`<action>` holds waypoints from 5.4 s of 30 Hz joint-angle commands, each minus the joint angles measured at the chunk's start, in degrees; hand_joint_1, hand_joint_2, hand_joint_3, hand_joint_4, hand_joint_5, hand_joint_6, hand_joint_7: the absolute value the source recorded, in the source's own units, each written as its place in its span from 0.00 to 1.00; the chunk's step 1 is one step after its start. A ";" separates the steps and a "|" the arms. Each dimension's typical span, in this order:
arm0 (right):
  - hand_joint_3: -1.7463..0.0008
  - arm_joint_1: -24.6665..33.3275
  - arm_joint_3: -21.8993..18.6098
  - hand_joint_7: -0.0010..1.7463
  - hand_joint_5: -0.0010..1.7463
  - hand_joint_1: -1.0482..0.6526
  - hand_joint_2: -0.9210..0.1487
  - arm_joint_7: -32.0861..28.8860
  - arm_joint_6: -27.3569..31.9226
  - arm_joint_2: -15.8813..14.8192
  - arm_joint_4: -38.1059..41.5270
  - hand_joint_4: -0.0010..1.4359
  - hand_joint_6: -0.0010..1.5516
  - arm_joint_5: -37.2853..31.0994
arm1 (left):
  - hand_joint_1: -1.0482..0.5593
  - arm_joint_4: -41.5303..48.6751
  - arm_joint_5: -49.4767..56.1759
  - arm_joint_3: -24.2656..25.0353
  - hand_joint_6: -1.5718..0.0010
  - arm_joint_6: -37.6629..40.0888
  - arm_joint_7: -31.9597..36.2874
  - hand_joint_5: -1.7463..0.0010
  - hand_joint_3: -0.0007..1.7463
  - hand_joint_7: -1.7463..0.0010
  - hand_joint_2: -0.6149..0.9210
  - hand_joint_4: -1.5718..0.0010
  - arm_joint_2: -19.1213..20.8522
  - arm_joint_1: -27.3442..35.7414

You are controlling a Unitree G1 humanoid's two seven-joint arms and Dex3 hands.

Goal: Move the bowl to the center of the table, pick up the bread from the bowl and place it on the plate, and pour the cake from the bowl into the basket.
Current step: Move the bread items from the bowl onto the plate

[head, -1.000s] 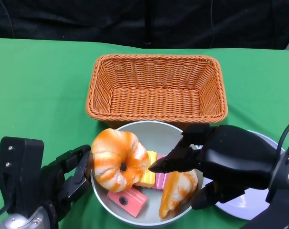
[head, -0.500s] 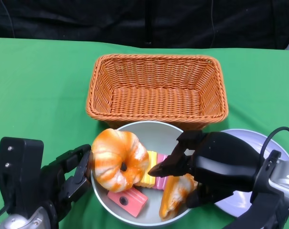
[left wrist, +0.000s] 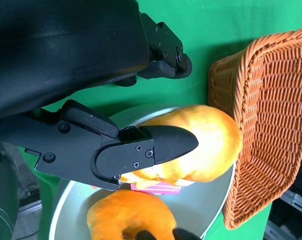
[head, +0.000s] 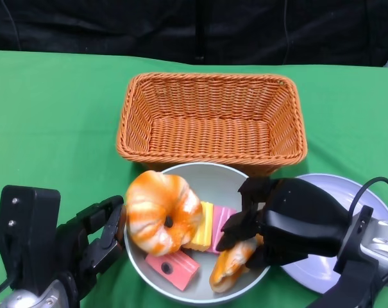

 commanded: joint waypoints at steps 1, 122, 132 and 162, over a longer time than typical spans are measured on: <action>0.62 -0.85 0.18 0.82 0.97 0.49 0.23 -2.37 -1.87 -0.43 2.63 0.64 0.54 -0.14 | 0.23 -1.28 0.25 0.40 0.81 0.56 1.09 0.61 0.39 0.99 1.00 1.00 0.01 0.08; 0.94 15.83 -11.45 0.05 0.38 0.23 0.00 2.15 21.32 5.23 -27.05 0.00 0.16 9.45 | 0.23 -1.30 -0.82 -0.85 0.80 -0.48 -0.79 0.59 0.37 1.00 1.00 1.00 0.96 0.76; 0.93 12.95 -8.73 0.06 0.41 0.25 0.00 2.07 20.89 7.69 -23.26 0.00 0.17 8.34 | 0.24 -8.57 -2.91 -4.19 0.78 4.14 -0.84 0.55 0.37 0.99 1.00 1.00 0.00 4.09; 0.92 10.67 -4.85 0.06 0.41 0.24 0.00 3.51 22.65 9.48 -19.04 0.00 0.16 6.39 | 0.24 -6.50 3.44 -4.12 0.82 -0.17 1.15 0.58 0.38 1.00 1.00 1.00 2.52 2.35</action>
